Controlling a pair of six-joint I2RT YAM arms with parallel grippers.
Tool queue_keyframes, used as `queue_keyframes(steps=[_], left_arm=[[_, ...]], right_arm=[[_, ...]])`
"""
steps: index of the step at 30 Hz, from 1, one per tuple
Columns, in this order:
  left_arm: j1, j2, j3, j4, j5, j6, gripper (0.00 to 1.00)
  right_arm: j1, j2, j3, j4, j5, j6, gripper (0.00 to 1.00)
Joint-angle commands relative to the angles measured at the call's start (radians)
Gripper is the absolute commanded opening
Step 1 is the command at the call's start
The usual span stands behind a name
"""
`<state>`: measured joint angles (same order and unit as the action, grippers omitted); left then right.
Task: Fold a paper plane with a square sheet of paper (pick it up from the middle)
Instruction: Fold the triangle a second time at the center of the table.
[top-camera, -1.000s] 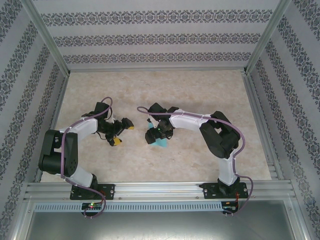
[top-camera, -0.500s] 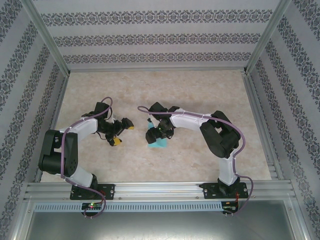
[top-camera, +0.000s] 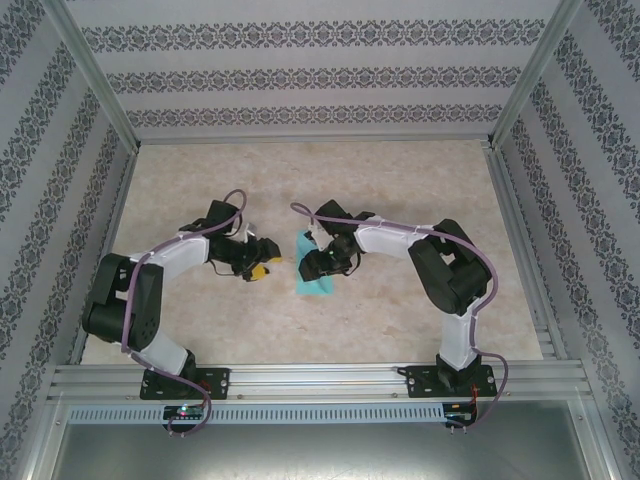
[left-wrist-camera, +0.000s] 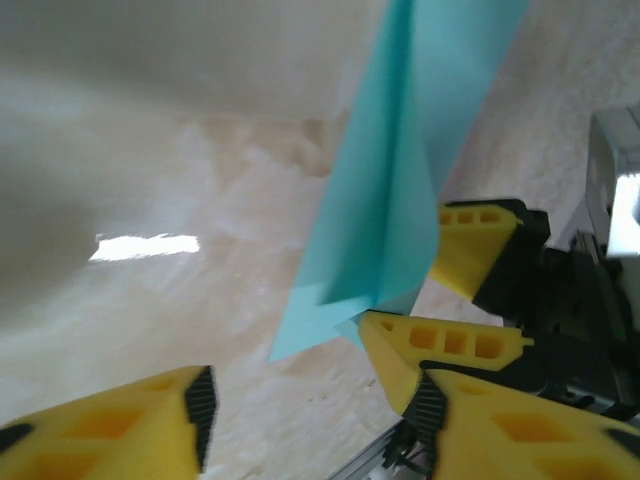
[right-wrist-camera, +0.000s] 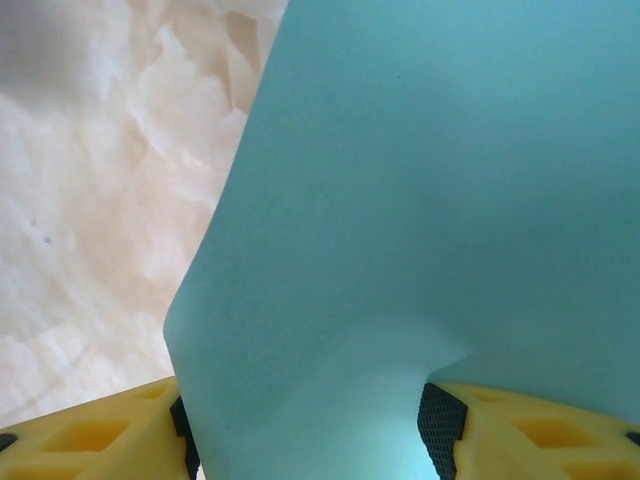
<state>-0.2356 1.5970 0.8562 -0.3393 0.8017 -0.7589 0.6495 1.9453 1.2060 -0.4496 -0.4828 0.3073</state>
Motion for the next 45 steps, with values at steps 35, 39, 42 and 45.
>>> queue_keyframes(steps=[35, 39, 42, 45], left_arm=[[-0.144, 0.289, 0.057, 0.133, -0.047, -0.067, 0.0], [-0.144, 0.287, 0.063, 0.137, -0.04, -0.061, 0.0], [-0.143, 0.285, 0.069, 0.139, -0.03, -0.056, 0.0], [-0.145, 0.278, 0.073, 0.142, -0.022, -0.052, 0.0]], right_arm=[[-0.068, -0.111, -0.128, 0.293, -0.061, 0.158, 0.67], [-0.067, -0.101, -0.126, 0.245, 0.019, 0.176, 0.5], [-0.062, -0.067, -0.104, 0.195, 0.049, 0.167, 0.42], [-0.053, -0.03, -0.075, 0.161, 0.058, 0.162, 0.39]])
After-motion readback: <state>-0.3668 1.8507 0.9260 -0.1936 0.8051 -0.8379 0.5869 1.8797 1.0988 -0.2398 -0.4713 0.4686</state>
